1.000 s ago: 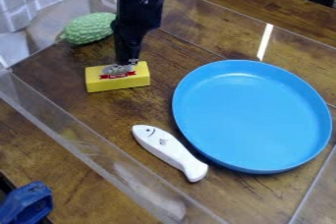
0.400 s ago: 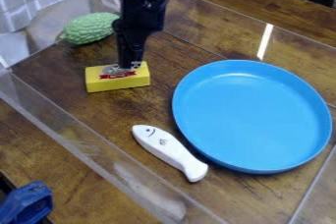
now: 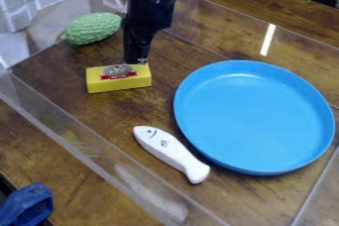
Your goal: Put the yellow brick in the blue tray
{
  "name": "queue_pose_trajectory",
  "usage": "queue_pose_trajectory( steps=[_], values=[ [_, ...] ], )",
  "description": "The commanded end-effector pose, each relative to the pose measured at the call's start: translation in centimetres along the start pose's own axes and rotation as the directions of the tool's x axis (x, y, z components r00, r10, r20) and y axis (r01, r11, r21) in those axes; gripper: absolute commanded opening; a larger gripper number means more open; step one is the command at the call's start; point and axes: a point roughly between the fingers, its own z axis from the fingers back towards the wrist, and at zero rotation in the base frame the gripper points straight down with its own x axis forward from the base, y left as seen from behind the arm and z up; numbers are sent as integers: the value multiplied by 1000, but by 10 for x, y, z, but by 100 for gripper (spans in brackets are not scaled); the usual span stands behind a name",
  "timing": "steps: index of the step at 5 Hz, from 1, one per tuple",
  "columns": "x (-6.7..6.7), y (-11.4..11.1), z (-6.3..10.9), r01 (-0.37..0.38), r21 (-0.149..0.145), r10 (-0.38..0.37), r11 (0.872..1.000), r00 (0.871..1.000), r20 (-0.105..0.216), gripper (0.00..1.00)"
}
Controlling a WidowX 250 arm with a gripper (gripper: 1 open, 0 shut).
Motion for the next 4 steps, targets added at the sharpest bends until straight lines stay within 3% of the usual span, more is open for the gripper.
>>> queue_pose_trajectory(
  steps=[1, 3, 4],
  values=[
    [10, 9, 16, 16, 48, -18, 999, 999, 34, 0],
    [13, 8, 14, 48, 48, -50, 998, 998, 23, 0],
    [15, 8, 13, 62, 48, -63, 997, 998, 19, 100]
  ],
)
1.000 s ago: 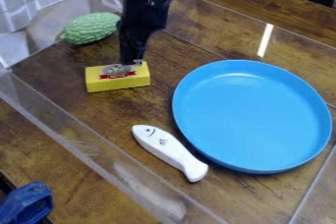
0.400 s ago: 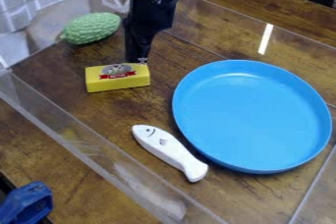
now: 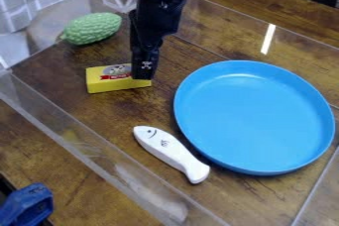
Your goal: Put the yellow brick in the blue tray
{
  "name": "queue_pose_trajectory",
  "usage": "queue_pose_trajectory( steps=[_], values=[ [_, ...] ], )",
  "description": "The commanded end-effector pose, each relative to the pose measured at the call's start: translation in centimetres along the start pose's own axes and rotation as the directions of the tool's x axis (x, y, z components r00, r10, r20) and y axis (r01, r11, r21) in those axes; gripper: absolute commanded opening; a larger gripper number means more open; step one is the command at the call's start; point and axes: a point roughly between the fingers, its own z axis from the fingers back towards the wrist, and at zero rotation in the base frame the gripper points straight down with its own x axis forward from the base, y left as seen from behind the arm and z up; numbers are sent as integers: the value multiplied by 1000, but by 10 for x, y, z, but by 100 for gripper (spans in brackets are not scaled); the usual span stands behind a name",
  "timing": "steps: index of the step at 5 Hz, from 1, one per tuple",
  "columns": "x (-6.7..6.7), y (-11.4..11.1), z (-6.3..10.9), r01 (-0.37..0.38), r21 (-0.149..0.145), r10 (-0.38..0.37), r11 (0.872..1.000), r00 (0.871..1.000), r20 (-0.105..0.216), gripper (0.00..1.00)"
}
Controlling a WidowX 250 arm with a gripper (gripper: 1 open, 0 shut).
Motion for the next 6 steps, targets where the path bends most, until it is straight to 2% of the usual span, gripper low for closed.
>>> queue_pose_trajectory(
  steps=[1, 2, 3, 4, 5, 6],
  values=[
    [-5, 10, 11, -1, 44, -1, 999, 999, 40, 100],
    [-16, 11, 6, 0, 42, -2, 999, 999, 44, 100],
    [-26, 12, -1, -11, 38, 9, 999, 998, 66, 100],
    [-30, 14, -10, -16, 31, 13, 999, 996, 91, 100],
    [-34, 17, -22, -11, 30, 7, 1000, 994, 114, 0],
    [-36, 21, -34, -4, 21, 1, 1000, 991, 131, 0]
  ],
)
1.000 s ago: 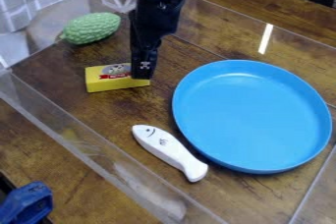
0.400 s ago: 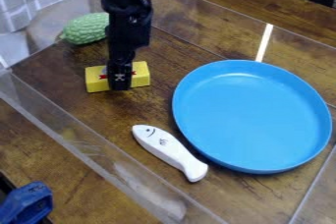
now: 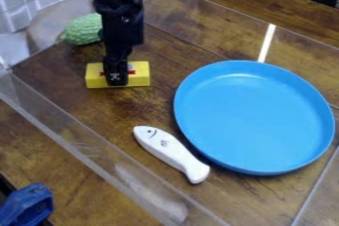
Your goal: Put the yellow brick in the blue tray
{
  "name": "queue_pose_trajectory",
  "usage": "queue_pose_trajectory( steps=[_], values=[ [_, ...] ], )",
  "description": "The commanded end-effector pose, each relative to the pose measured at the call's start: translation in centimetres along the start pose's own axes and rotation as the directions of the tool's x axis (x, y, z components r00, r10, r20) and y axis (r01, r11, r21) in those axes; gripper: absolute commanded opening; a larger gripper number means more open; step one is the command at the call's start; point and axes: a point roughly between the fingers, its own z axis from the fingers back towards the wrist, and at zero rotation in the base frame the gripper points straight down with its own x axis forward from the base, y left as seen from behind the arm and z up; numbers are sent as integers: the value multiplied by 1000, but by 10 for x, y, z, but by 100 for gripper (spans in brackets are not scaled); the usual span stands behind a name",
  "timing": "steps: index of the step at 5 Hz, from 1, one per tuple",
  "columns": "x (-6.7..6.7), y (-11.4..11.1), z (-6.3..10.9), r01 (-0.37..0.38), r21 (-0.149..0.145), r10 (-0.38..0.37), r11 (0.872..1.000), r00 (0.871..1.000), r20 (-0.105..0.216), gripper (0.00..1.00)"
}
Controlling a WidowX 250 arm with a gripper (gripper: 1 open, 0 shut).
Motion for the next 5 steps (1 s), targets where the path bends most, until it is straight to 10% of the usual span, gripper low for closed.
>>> queue_pose_trajectory(
  steps=[1, 5],
  values=[
    [-8, 10, -6, -12, 4, 12, 1000, 1000, 27, 0],
    [-22, 15, -15, -44, -76, 49, 996, 997, 60, 0]
  ],
)
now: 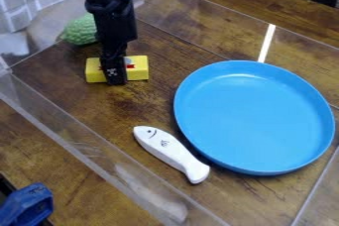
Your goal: Put the yellow brick in the blue tray
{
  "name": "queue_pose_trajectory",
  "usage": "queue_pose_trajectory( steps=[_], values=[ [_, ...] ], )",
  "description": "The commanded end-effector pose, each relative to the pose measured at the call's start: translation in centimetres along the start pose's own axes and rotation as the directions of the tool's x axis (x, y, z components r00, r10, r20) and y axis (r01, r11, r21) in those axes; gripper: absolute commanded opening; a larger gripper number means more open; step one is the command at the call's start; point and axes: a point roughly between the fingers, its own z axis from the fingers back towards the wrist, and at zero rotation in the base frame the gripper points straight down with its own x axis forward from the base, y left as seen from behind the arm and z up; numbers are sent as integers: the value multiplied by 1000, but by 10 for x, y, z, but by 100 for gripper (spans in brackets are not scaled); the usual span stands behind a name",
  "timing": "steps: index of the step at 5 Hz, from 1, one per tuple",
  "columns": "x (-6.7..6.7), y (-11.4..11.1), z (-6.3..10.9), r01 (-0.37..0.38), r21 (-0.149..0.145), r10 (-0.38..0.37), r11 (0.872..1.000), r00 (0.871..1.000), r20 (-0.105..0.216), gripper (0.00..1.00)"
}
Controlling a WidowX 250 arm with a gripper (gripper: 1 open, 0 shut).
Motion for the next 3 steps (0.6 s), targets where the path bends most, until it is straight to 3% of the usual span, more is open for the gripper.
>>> queue_pose_trajectory(
  steps=[1, 3],
  values=[
    [-16, 4, -3, -28, -21, 27, 999, 1000, -9, 0],
    [-22, 5, -3, -44, -43, 44, 998, 999, -8, 0]
  ],
)
